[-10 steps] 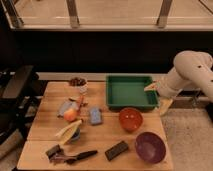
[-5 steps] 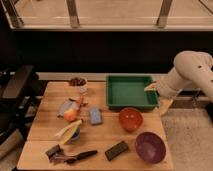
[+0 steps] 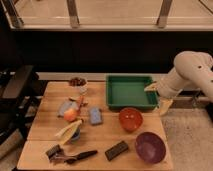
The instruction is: Stack bowls into tray
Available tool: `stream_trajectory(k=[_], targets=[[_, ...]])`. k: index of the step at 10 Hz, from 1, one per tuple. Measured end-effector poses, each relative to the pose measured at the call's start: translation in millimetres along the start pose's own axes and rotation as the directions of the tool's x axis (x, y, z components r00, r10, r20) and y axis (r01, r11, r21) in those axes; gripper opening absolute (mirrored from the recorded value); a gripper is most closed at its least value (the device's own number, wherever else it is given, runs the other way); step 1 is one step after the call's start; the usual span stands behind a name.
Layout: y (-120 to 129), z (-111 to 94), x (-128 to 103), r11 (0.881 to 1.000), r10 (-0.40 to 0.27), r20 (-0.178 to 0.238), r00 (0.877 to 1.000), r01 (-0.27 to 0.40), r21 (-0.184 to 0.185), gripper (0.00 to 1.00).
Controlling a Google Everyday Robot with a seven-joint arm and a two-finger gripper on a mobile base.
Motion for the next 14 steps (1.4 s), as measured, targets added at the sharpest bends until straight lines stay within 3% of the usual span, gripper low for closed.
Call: stream_trajectory(k=[9,11,12,13,14], targets=[[0,-1,1,1.000,-0.003,-0.007,1.000,0.003,-0.001,0.80],[-6,3,1,0.998,-0.059,-0.035,0.998,0.058,-0.020,0.80],[-10,12,-1,0.986,-0.163,-0.042,0.986,0.162,-0.042,0.80],[-6,18,1,0.974,-0.220,-0.044,0.975,0.218,-0.057,0.80],[-3,28,2,0.951,-0.302,-0.021,0.953,0.300,-0.071,0.80]])
